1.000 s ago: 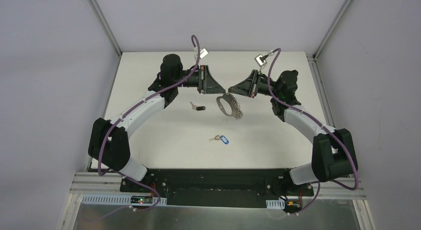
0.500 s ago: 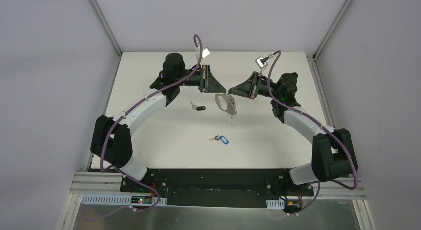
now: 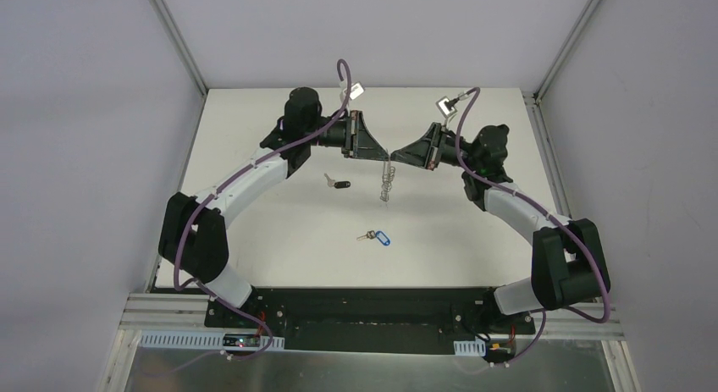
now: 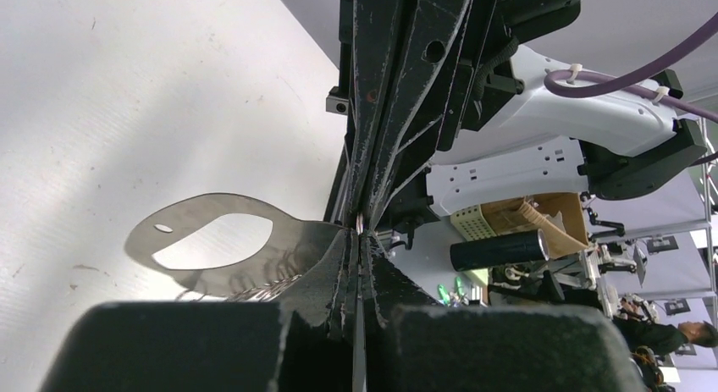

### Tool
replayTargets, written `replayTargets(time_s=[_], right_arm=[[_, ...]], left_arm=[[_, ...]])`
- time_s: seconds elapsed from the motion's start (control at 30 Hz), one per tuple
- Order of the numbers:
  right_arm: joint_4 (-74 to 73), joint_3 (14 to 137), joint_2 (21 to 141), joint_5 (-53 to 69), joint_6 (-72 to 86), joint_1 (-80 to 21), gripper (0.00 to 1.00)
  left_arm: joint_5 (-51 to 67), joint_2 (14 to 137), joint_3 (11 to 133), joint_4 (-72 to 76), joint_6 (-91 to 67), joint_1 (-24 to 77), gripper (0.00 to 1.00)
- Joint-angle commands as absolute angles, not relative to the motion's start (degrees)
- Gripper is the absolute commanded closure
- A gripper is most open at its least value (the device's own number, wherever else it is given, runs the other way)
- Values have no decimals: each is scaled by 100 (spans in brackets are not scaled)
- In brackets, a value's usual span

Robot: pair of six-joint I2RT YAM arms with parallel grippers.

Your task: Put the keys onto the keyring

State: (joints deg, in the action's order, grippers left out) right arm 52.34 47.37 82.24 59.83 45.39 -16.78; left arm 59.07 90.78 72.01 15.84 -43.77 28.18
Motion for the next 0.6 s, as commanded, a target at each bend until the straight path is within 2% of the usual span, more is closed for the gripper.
replayTargets(time_s=[0.0,0.07,0.1,0.23,0.33,0.43,0.57], right_arm=[[5599,4730,8089,5993,4248,-1657,100],[5547,4735,8052,6111,4078,-1657,98],[5505,4752,8032,6184,3973,-1655,96],[4896,5013,7911,6610,3290,-1655,80],[4426,5192,7847,6858,2757,-1653,65],[4322,5259,7804,7033,2626,-1663,56],[4333,5330,7754,7266,2628,-1799,51]], left_arm=[[6094,9032,7534,1271,-4003,2900,100],[6108,9024,7855,446,-3421,2900,100],[6077,9035,8119,-455,-2908,2912,100],[5520,9285,9463,-3671,-654,3066,100],[4988,9638,10390,-5340,379,3273,100],[4748,9914,10986,-6135,731,3410,100],[4815,9821,10840,-5884,639,3475,100]])
